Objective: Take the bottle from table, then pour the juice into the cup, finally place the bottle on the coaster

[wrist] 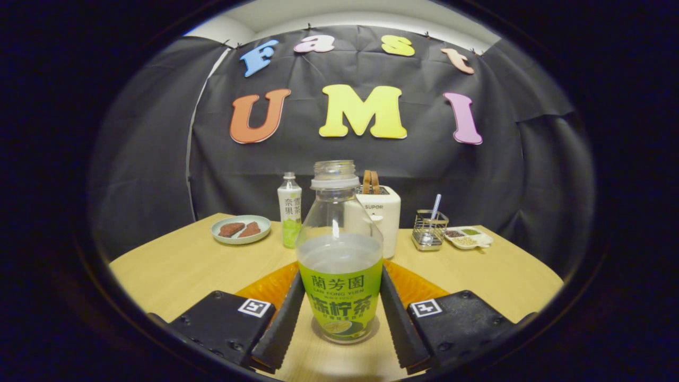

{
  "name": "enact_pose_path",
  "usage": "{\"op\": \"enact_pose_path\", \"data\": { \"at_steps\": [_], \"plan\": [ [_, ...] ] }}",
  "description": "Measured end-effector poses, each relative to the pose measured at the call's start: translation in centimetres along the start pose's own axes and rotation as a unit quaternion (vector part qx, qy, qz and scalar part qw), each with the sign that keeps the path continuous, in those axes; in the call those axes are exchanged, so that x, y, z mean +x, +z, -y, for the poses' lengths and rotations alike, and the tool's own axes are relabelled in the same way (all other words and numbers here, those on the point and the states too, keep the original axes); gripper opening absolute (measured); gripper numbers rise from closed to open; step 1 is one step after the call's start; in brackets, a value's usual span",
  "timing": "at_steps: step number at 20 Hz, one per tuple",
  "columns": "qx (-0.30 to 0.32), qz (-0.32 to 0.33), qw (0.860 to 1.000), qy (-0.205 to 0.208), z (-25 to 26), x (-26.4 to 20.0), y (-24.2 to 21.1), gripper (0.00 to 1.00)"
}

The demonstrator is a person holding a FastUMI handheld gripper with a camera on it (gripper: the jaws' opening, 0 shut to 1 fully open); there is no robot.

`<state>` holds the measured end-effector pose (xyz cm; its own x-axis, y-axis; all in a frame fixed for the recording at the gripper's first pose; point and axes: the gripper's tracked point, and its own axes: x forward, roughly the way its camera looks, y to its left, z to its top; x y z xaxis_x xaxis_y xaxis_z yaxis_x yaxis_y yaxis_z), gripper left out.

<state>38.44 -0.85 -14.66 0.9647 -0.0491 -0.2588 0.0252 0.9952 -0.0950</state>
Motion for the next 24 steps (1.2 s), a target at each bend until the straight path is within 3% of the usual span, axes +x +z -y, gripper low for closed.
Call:
{"op": "enact_pose_path", "data": {
  "at_steps": [10,18,20,24],
  "plan": [
    [0.001,-0.002,1.0,0.005,-0.4,1.9,-0.9,0.82],
    [0.013,-0.009,1.0,0.013,0.5,1.2,-0.9,0.9],
    [0.018,-0.006,1.0,0.022,0.3,1.5,-0.8,0.99],
    [0.021,0.006,0.999,0.029,0.3,-0.5,0.5,1.0]
  ]
}}
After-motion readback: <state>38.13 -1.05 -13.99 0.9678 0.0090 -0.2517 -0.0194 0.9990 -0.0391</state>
